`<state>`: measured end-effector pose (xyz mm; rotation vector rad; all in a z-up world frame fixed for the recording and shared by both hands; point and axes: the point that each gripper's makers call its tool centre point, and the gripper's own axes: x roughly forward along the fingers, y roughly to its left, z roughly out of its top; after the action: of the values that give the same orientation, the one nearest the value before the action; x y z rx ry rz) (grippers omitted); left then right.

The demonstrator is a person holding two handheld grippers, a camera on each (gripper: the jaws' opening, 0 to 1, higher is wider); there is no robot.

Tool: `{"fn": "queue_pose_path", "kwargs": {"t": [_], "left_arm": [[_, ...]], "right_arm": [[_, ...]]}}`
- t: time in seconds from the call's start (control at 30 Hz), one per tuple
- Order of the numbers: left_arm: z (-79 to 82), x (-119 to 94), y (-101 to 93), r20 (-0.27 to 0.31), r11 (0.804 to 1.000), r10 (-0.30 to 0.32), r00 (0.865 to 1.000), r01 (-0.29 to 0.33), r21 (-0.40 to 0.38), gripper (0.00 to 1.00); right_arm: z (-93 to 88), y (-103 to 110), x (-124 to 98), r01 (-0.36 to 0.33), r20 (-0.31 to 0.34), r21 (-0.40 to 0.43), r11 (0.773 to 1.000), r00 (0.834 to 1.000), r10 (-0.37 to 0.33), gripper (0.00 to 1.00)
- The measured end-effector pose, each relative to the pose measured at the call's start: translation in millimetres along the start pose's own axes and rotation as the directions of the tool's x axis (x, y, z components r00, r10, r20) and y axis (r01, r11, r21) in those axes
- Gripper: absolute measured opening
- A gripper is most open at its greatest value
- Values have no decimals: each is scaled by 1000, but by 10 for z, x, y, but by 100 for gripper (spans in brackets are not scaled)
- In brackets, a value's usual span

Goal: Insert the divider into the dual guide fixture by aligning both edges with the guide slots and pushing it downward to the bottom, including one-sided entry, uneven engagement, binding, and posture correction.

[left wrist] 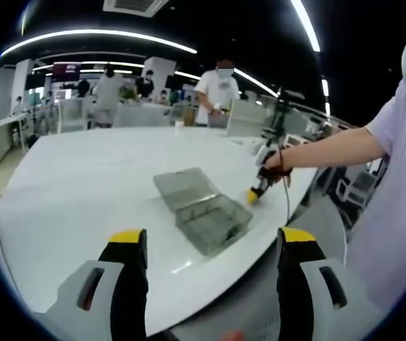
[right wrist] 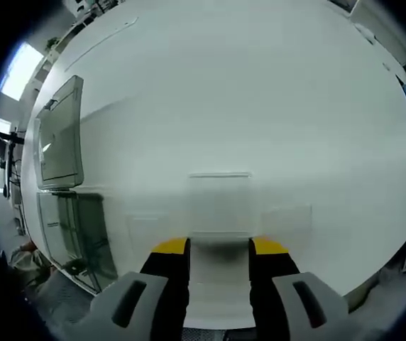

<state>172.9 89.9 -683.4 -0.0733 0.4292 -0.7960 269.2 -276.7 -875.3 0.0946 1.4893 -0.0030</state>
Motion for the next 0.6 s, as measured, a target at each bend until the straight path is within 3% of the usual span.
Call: {"fn": "queue_pose_path", "kwargs": {"t": [0.4,0.6], "left_arm": [[3,13,-27,0,1000,-7,1000,7,3,73],[11,11,-44,2,1000,-9,1000,9,5,73]], "right_arm": [[57,-3,-84,-19,46,-2,1000,999,19,28],[107,43,-160,-52,105,-20,998,993,54,28]]}}
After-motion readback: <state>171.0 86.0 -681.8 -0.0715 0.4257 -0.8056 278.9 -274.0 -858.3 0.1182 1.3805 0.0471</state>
